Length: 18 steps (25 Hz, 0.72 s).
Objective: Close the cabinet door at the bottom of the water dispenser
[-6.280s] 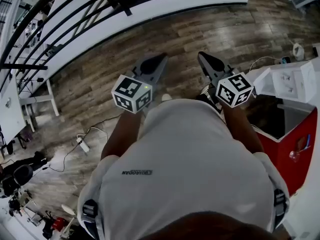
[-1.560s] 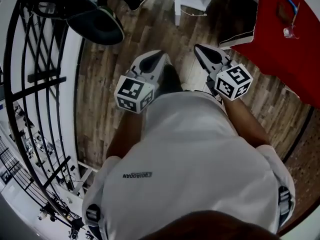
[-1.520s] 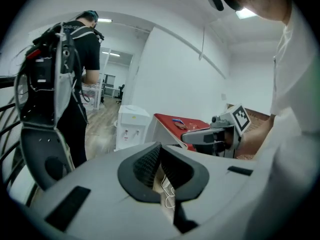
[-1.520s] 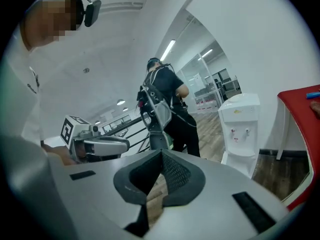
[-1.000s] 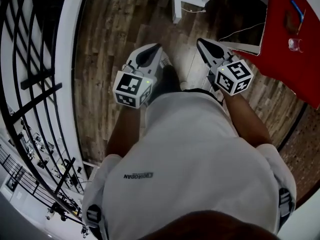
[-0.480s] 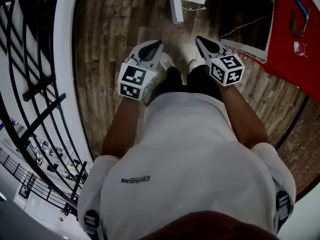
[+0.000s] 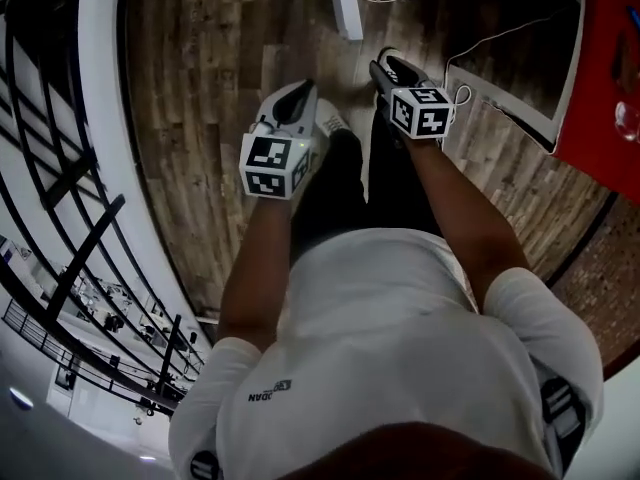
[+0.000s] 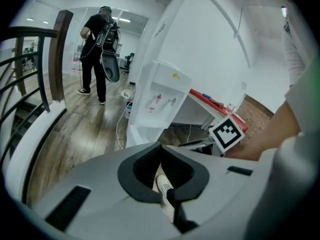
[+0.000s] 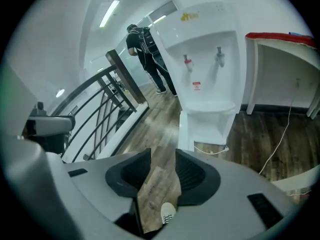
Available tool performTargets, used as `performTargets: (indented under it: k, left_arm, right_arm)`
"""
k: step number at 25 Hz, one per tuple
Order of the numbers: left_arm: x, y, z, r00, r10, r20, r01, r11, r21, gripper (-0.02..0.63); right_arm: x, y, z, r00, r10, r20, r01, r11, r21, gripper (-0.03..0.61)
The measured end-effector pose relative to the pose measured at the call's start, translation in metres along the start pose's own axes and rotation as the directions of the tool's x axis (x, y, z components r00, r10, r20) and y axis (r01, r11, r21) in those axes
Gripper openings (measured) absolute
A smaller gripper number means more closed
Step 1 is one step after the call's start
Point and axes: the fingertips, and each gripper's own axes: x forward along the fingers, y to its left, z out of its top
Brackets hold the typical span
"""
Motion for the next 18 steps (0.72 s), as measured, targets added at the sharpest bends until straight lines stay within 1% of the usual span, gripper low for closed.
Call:
performTargets:
  k: [4,7,10,14,18]
  left_arm:
    - [0.035,0.019,-0.027,0.999,0.012,-0.031,-0.014,0.999,-0.043,-0.008]
    - [0.068,0.036,-0.053,0.998,0.014,-0.064,-0.018,0.997,-0.074,-0.008]
    - [0.09,0.049,-0.071,0.996,0.017,-0.091,-0.026,0.995,-0.099,-0.008]
    - [0.112,0.054,-0.088,0.993,0.009,-0.118,-0.022,0.994,-0.103,-0.008]
    - [0.129,0.05,-0.101,0.985,-0.017,-0.171,0.002,0.996,-0.084,-0.008]
  right_arm:
    - [0.051,-0.03,-0.019,0.998,-0.046,-0.05,0.044,0.998,-0.047,0.15]
    - [0.088,-0.044,-0.03,0.995,-0.057,-0.084,0.049,0.995,-0.09,0.153]
    - [0.12,-0.047,-0.045,0.99,-0.064,-0.123,0.051,0.993,-0.106,0.155]
    - [0.152,-0.06,-0.065,0.981,-0.106,-0.161,0.092,0.991,-0.096,0.172]
    - [0.168,-0.066,-0.077,0.975,-0.133,-0.176,0.12,0.989,-0.087,0.19]
